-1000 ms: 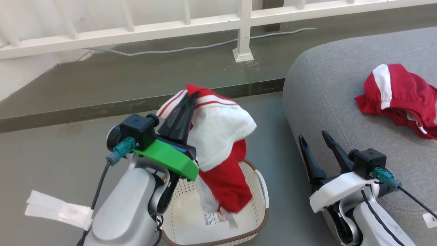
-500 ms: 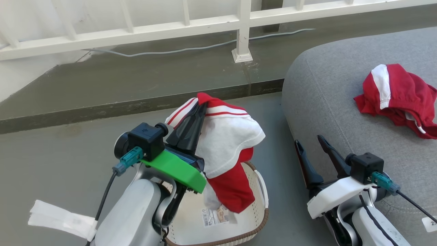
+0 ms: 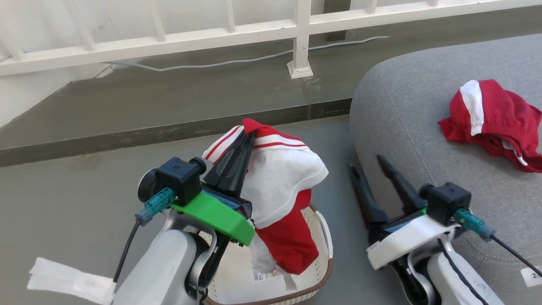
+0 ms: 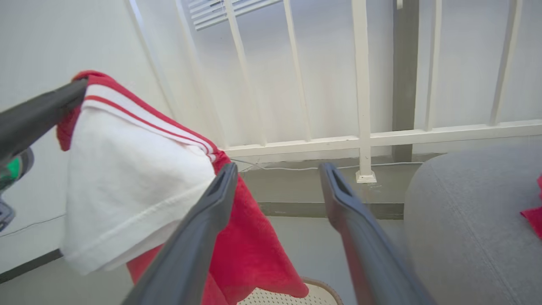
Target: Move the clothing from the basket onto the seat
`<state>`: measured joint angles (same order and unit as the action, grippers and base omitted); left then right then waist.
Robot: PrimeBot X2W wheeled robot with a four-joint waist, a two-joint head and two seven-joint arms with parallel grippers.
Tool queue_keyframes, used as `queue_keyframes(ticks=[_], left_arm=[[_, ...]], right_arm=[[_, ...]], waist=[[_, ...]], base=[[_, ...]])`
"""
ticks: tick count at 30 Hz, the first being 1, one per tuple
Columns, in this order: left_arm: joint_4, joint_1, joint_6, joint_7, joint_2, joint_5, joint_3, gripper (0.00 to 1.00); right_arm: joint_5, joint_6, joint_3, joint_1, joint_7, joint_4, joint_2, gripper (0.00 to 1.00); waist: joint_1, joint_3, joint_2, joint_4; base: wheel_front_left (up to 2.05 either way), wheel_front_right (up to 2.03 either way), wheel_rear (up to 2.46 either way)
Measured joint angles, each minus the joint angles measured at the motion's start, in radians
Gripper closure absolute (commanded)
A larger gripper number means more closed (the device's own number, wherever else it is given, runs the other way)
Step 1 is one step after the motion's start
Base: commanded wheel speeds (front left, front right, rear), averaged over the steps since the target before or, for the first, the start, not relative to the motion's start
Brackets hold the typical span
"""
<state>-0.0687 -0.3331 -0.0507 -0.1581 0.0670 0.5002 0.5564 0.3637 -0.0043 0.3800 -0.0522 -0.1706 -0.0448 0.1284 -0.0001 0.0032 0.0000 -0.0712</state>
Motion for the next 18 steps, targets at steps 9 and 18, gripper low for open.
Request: queue_keyframes(ticks=[9,18], left_arm=[[0.041,0.011,0.012,0.018,0.013,0.0,0.0,1.0],[0.077,0.011,0.016,0.032,0.016,0.0,0.005,1.0]], right_arm=[[-0.002,0.069,0.122,-0.028,0.034,0.125,-0.018,0.0],[-0.002,0.101,0.251,-0.044,0.091,0.152,-0.035,0.0]], waist=[[0.0,0.005,0.0,-0.002],[0.0,0.009,0.0,0.0]], base=[[0.0,0.0,0.0],[0.0,0.0,0.0]])
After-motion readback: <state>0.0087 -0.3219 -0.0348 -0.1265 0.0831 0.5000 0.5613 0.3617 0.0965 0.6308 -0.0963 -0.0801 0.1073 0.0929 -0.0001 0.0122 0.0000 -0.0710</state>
